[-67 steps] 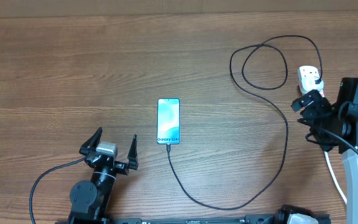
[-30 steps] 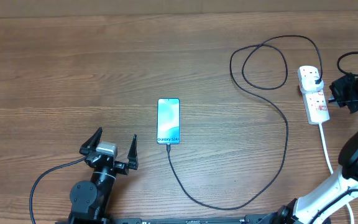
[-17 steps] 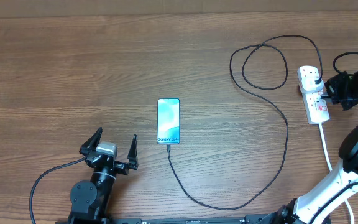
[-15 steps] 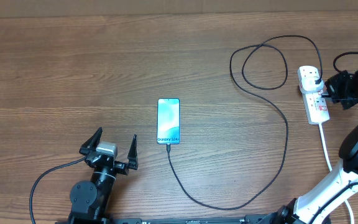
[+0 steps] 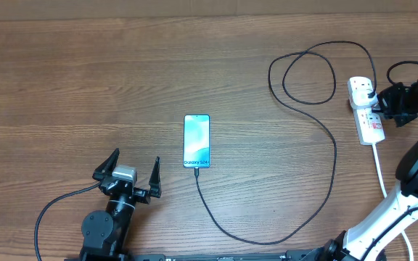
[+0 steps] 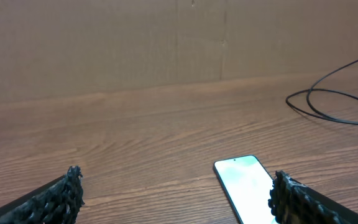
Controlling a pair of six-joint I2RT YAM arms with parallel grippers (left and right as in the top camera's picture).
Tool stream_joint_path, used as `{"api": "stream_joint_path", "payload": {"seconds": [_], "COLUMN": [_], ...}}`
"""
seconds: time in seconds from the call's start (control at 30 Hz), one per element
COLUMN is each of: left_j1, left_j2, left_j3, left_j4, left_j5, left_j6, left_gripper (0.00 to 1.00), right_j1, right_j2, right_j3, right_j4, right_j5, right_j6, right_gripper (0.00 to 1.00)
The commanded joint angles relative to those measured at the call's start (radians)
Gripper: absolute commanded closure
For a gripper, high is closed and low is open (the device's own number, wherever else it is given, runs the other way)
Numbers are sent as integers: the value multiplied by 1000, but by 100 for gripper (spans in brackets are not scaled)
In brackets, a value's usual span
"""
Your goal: Plug charger to phone and switch on socket
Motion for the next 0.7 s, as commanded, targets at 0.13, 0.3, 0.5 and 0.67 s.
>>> {"api": "stream_joint_path", "payload": {"seconds": [0.13,0.3,0.5,0.67], "left_j1": [0,0,0,0], "left_j2": [-10,-10,-10,-10], "left_j3": [-7,-7,-7,-7], "left_j4": [2,2,2,2], "left_j5": [-7,-7,-7,-7], "left_j6": [19,19,19,19], "left_gripper": [0,0,0,1], "right_j1": [-2,-2,9,54], "right_j2": [11,11,23,99], "right_j3": [26,26,26,26], "right_j4": [41,53,53,59], "right_j5": [-27,-28,-35,-34], "right_j6": [30,46,46,45], "right_gripper": [96,96,96,96]}}
